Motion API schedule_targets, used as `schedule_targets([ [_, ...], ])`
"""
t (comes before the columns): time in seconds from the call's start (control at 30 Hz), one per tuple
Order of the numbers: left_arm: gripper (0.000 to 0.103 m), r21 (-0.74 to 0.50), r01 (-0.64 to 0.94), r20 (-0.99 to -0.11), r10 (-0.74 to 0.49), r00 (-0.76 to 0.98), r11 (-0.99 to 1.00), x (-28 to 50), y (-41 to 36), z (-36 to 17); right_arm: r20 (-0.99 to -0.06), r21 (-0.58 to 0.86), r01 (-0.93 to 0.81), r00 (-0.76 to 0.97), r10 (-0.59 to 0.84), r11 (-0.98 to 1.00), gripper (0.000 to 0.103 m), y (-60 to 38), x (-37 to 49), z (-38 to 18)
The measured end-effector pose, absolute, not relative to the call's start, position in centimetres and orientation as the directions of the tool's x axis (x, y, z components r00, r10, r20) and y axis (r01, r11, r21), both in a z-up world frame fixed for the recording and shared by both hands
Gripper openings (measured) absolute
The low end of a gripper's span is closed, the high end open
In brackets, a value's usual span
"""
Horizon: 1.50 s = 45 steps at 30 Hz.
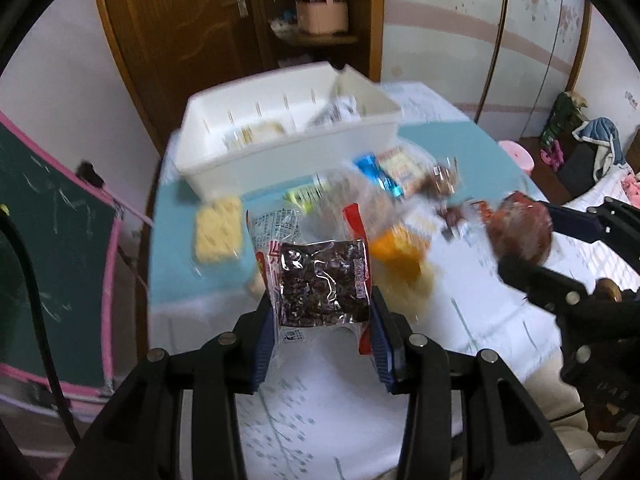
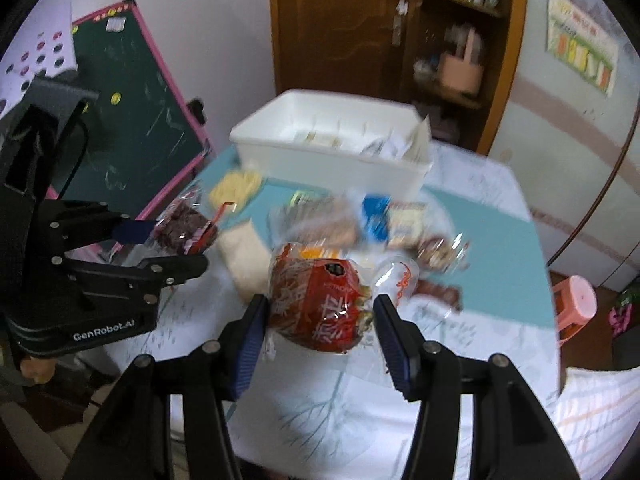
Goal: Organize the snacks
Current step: 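Carry both snacks into the white bin and release them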
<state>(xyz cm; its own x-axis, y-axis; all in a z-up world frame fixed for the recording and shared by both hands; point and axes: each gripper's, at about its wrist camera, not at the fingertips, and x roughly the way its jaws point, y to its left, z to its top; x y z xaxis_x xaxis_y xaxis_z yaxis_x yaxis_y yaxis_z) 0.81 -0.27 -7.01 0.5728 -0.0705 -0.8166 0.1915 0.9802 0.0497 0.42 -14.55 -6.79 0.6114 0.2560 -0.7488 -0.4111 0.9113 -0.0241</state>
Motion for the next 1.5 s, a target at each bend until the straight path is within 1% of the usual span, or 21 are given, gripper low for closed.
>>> schedule_targets([
  [0.13, 0.041, 0.083, 0.181, -0.784, -0.048, 0.619, 0.980, 2.1, 0.6, -4.3, -0.712, -0.058, -0.382, 0.663, 0.230, 0.922, 0.054, -15.0, 1.6, -4.5],
  [0.23, 0.041, 0.126, 0.165, -0.771, -0.008, 0.636, 0.978, 3.8, 1.2, -2.8, -0.694, -0.068, -0.368, 0.686, 0.221, 0.927, 0.054, -15.1, 2.6, -3.2],
  [0.5, 0.041, 0.176, 0.122, -0.731, 0.047, 0.680, 0.977, 9.2, 2.5, 1.2, -0.642, -0.116, -0.337, 0.743, 0.188, 0.934, 0.055, -15.0, 6.9, 0.5],
  [0.63, 0.042, 0.208, 0.092, -0.712, 0.086, 0.697, 0.974, 12.4, 2.5, 2.3, -0.618, -0.099, -0.313, 0.764, 0.188, 0.945, 0.055, -14.8, 10.0, 2.5],
  [0.77, 0.042, 0.204, 0.068, -0.706, 0.098, 0.701, 0.977, 16.0, 2.5, 2.8, -0.606, -0.073, -0.299, 0.771, 0.196, 0.951, 0.055, -14.3, 13.1, 3.4],
  [0.93, 0.042, 0.186, 0.039, -0.720, 0.109, 0.686, 0.982, 20.8, 2.8, 1.7, -0.610, -0.056, -0.280, 0.770, 0.190, 0.958, 0.055, -13.7, 17.7, 3.6],
  [1.07, 0.042, 0.178, 0.021, -0.733, 0.118, 0.670, 0.984, 24.1, 2.9, 0.0, -0.634, -0.020, -0.267, 0.749, 0.194, 0.963, 0.055, -13.5, 21.2, 3.0],
  [1.33, 0.042, 0.115, -0.005, -0.791, 0.094, 0.605, 0.993, 29.9, 3.1, -4.6, -0.702, 0.010, -0.241, 0.689, 0.179, 0.970, 0.055, -12.7, 27.0, -0.6],
  [1.4, 0.045, 0.106, -0.016, -0.806, 0.095, 0.585, 0.994, 31.0, 3.2, -6.0, -0.722, 0.013, -0.241, 0.670, 0.176, 0.970, 0.056, -12.4, 28.1, -1.9],
  [1.43, 0.049, 0.100, -0.020, -0.815, 0.094, 0.572, 0.995, 31.6, 3.3, -6.7, -0.732, 0.013, -0.241, 0.659, 0.173, 0.970, 0.056, -12.2, 28.6, -2.6],
  [1.5, 0.062, 0.082, -0.029, -0.832, 0.084, 0.548, 0.996, 32.7, 3.5, -8.1, -0.749, 0.007, -0.247, 0.641, 0.168, 0.969, 0.056, -11.8, 29.3, -3.8],
])
